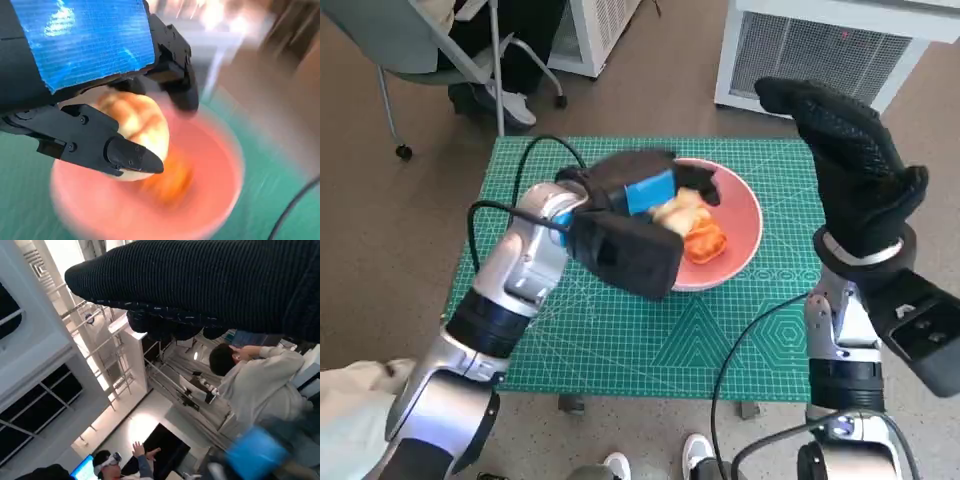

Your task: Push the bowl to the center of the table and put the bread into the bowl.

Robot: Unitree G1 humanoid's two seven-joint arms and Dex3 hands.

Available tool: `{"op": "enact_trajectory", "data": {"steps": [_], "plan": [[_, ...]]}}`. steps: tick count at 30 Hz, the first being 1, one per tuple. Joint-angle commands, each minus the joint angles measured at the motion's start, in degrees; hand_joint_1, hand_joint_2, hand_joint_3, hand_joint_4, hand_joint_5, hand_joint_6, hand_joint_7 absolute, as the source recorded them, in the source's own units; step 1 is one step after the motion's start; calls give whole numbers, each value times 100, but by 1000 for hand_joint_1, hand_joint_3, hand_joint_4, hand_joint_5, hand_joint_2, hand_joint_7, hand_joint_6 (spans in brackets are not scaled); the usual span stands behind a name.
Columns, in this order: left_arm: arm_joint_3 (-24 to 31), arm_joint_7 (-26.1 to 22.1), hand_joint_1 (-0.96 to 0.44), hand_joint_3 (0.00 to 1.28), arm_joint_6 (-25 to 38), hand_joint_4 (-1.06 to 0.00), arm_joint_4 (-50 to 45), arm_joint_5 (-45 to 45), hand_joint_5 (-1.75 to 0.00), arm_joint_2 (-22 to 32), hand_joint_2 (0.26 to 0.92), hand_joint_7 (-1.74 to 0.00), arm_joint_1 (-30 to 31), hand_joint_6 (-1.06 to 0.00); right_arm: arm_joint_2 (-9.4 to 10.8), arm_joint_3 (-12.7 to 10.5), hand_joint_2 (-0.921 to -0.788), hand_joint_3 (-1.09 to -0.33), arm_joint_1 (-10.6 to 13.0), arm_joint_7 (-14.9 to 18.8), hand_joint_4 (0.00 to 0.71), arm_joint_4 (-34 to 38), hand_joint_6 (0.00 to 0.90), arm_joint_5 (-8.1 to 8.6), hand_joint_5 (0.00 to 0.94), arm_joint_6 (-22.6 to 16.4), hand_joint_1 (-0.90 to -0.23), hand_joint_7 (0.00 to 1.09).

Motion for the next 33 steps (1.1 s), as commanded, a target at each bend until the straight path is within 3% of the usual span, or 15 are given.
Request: {"op": "enact_trajectory", "data": {"steps": [1,15,18,24,28,33], "plan": [[148,-131,-358,17,154,-7,-339,-204,-5,13,915,-19,-28,-160,-8,-10,-921,-815,157,-84,-1,-1,-1,-86,475,36,-584,662],[1286,961,-365,6,-1484,0,-321,-1688,0,-206,913,-18,690,-187,-20,-56,-921,-802,50,-126,1,182,-1,-108,459,-37,-583,647],[1636,1424,-376,5,-2087,-11,-305,-2003,-5,-339,915,-28,881,-207,-10,-62,-921,-797,13,-140,3,227,-1,-108,458,-49,-583,647],[2285,2416,-450,87,-3019,-148,-482,-2650,-54,-923,920,-87,1362,-309,23,-63,-921,-780,-72,-187,55,296,-1,-117,368,-61,-586,655],[2452,2616,-481,154,-3375,-208,-636,-3083,-67,-1222,921,-111,1602,-336,45,-62,-921,-769,-150,-260,104,312,-1,-133,282,-9,-584,660],[2573,2558,-490,215,-3620,-249,-745,-3395,-67,-1220,921,-118,1772,-336,88,-48,-921,-753,-253,-389,141,335,-1,-176,227,56,-581,663]]}}
